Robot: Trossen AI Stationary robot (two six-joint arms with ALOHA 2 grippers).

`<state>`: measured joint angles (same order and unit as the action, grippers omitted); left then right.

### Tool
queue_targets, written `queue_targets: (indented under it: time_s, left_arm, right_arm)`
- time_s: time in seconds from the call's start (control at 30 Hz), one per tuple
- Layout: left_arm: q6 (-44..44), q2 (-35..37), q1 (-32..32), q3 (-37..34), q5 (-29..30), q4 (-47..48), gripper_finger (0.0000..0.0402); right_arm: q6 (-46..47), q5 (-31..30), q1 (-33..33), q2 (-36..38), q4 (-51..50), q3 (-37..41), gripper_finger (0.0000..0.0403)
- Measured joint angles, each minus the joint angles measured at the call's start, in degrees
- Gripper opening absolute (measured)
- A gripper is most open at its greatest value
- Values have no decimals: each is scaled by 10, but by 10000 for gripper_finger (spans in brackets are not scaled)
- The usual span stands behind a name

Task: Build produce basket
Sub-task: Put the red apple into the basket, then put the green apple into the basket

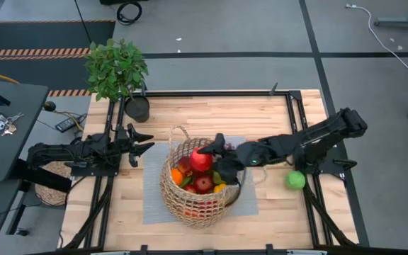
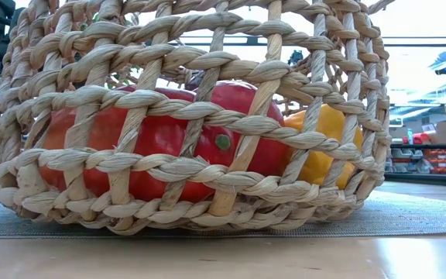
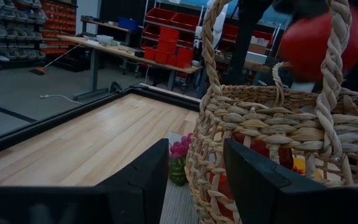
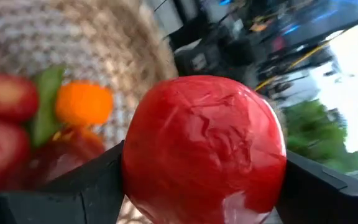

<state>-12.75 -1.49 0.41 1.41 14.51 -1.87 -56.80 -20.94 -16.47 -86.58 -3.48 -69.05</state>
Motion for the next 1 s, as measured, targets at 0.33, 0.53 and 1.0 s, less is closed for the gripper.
queue_targets:
  time_s: [0.33, 0.53, 1.0]
  left_arm:
    - [0, 0, 0, 0, 0, -1, 160]
    - [0, 0, 0, 0, 0, 0, 160]
    - [0, 0, 0, 0, 0, -2, 160]
  right_arm:
    - [212, 156, 71, -111, 87, 10, 334]
    - [328, 165, 78, -152, 94, 10, 339]
    - [374, 168, 85, -117, 86, 5, 390]
